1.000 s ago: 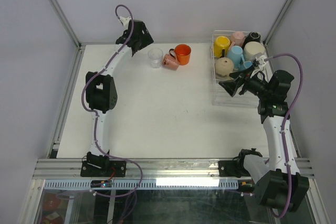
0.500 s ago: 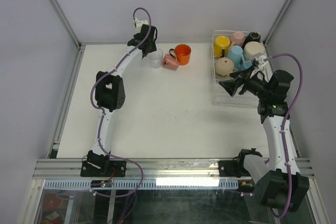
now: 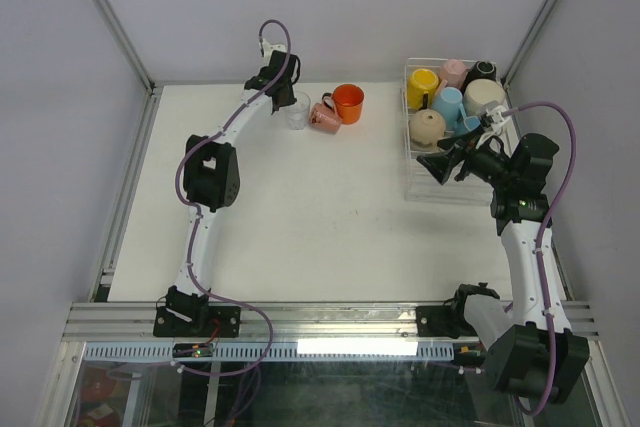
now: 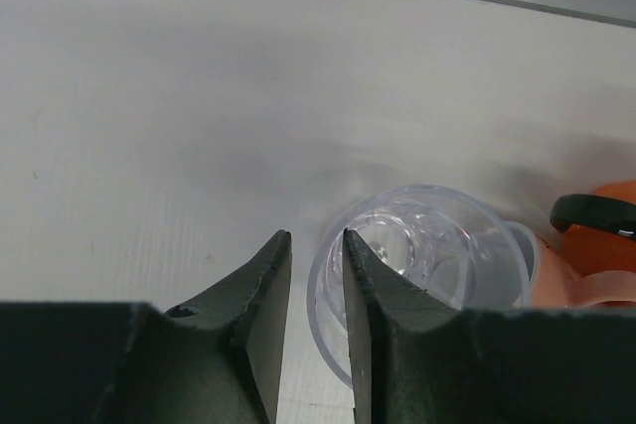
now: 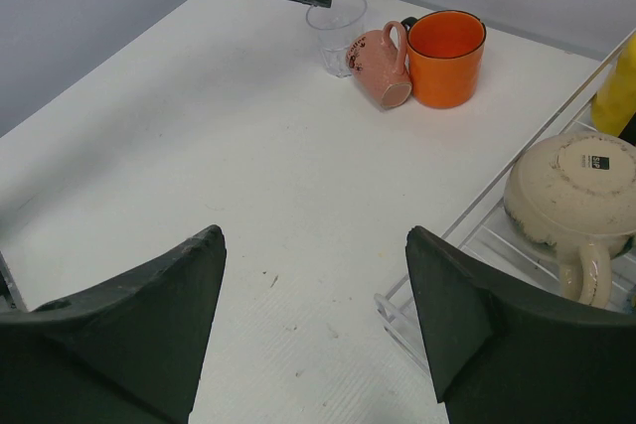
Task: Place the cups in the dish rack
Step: Pick up the cup at the center of the board.
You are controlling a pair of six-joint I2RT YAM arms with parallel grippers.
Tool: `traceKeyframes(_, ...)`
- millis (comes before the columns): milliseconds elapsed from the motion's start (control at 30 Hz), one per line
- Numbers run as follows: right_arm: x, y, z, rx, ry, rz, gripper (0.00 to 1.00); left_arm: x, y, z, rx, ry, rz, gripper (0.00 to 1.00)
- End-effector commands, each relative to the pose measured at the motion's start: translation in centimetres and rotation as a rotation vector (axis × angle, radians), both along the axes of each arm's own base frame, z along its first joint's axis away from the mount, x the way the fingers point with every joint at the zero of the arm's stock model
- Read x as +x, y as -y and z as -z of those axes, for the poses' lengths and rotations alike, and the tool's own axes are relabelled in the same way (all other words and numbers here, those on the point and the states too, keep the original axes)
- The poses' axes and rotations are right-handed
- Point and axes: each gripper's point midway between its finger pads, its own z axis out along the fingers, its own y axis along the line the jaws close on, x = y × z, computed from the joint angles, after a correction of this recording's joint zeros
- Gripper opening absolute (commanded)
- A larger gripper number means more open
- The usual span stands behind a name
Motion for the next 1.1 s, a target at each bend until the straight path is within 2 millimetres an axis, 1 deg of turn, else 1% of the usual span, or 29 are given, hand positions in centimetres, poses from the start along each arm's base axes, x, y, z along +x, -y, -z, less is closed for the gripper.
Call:
traceKeyframes(0, 0.2, -0.1, -1.0, -0.019, 0.055, -0.007, 0.76, 0.2, 1.1, -0.9, -0.005, 0.021, 0.054, 0.24)
traceKeyframes(200, 0.2, -0.1, -1.0, -0.019, 0.056, -0.007, 0.76, -0.2, 1.2, 0.2, -0.001, -0.006, 0.069, 0.18)
traceKeyframes(367, 0.2, -0.1, -1.0, -0.019, 0.055, -0.008, 0.76, -0.5, 1.3, 0.5, -0.003, -0.016, 0.082, 0.17)
traceKeyframes(400, 0.2, -0.1, -1.0, -0.019, 0.056, -0.009, 0.76, -0.6, 1.2, 0.4, -0.002, -0.017, 0.082, 0.16)
traceKeyframes(433, 0.2, -0.1, -1.0, -0.018, 0.054, -0.009, 0.76, -0.6, 1.2, 0.5, 0.000, -0.019, 0.083, 0.11)
traceKeyframes(500, 0.2, -0.1, -1.0, -0.018, 0.053, -0.008, 0.76, -0.7, 1.1, 0.1, 0.001, -0.014, 0.082, 0.00)
traceKeyframes(667, 0.1, -0.1, -1.0, -0.016, 0.051, -0.011, 0.76, -1.6, 0.4, -1.3, 0.005, 0.011, 0.066, 0.00)
traceKeyframes(733, 0.1, -0.2, -1.0, -0.015, 0.052, -0.015, 0.76, -2.3, -0.2, -2.2, 0.003, 0.037, 0.051, 0.00)
traceKeyframes(767, 0.1, -0.2, -1.0, -0.014, 0.053, -0.016, 0.76, -3.1, -0.6, -2.0, 0.006, 0.034, 0.043, 0.00)
traceKeyframes(900, -0.1, -0.4, -1.1, -0.008, 0.053, -0.027, 0.76, -5.4, -1.7, -4.4, -0.025, 0.103, 0.015, 0.00)
traceKeyframes(1033, -0.3, -0.6, -1.2, 0.004, 0.054, -0.046, 0.76, -8.5, -2.0, -6.2, -0.072, 0.181, 0.007, 0.00)
traceKeyframes(1067, -0.4, -0.7, -1.2, 0.008, 0.052, -0.050, 0.76, -9.2, -1.8, -7.1, -0.092, 0.228, 0.011, 0.00)
